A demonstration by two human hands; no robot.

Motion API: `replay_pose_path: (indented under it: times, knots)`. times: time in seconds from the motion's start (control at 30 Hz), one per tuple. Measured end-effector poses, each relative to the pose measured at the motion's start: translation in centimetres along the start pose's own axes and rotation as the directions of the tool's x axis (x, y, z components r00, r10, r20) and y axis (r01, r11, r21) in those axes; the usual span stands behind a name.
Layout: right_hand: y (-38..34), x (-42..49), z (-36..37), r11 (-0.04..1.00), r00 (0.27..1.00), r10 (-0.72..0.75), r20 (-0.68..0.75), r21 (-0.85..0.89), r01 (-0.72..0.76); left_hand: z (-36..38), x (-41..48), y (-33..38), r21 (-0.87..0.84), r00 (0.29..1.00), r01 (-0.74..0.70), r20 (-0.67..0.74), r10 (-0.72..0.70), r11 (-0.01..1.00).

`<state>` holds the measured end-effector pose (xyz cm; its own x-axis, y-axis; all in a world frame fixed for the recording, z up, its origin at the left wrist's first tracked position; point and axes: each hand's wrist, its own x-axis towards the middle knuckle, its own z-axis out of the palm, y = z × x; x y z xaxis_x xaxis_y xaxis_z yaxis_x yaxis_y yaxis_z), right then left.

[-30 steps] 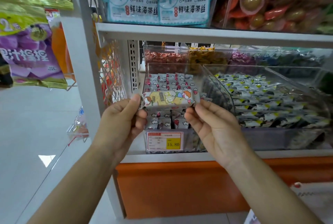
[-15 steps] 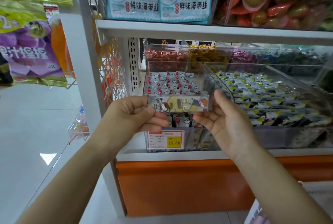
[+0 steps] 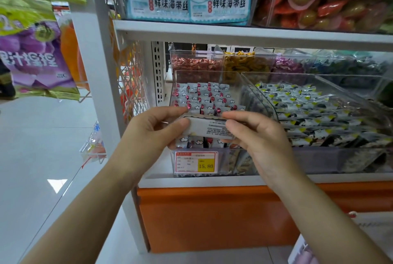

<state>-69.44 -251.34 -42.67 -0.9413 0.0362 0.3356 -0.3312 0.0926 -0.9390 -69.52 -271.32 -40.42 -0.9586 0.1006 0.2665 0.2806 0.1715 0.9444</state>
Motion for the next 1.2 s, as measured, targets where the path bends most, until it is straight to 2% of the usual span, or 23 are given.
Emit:
replay_pose_path:
  times: [0.2, 0.33, 0.4, 0.5, 0.6, 0.73, 0.9, 1.13, 1.2]
  knots:
    - [-0.23, -0.01, 0.04, 0.998, 0.998, -0.032, -0.052, -0.047, 0.029, -0.14, -0.04, 0.42, -0.005, 0.997, -0.036, 0.069, 0.036, 0.999]
    - [-0.12, 0.01, 0.03, 0.998, 0.995, -0.053, -0.089, -0.032, 0.05, -0.03, -0.07, 0.2, 0.099, 0.991, -0.065, 0.121, 0.053, 0.993]
    - [-0.08, 0.0, -0.03, 0.997, 0.992, -0.074, -0.098, -0.043, 0.07, 0.11, -0.12, 0.2, 0.095, 0.989, -0.072, 0.139, 0.058, 0.993]
    - [-0.04, -0.01, 0.01, 0.991, 0.99, -0.107, -0.092, -0.089, 0.099, 0.05, -0.09, 0.36, 0.054, 0.992, -0.064, 0.115, 0.057, 0.997]
    - [0.01, -0.03, 0.04, 0.978, 0.986, -0.134, -0.094, -0.17, 0.117, -0.1, 0.04, 0.28, 0.136, 0.993, -0.109, 0.061, 0.101, 0.985]
    - [-0.09, -0.07, 0.35, 0.994, 0.996, -0.062, -0.067, -0.093, 0.056, 0.11, 0.01, 0.09, 0.243, 0.991, -0.127, -0.019, 0.136, 0.961]
    - [-0.43, -0.13, 0.66, 1.0, 1.0, 0.0, -0.007, 0.007, 0.0, 0.26, 0.19, -0.2, 0.221, 0.986, -0.08, -0.123, 0.11, 0.972]
    - [-0.39, -0.08, 0.62, 0.988, 0.995, 0.097, -0.006, 0.118, -0.096, 0.49, 0.24, -0.47, 0.196, 0.987, -0.104, -0.103, 0.126, 0.975]
    - [-0.28, -0.07, 0.56, 0.984, 0.993, 0.108, -0.046, 0.145, -0.101, 0.64, 0.13, -0.36, 0.164, 0.991, -0.118, -0.036, 0.125, 0.979]
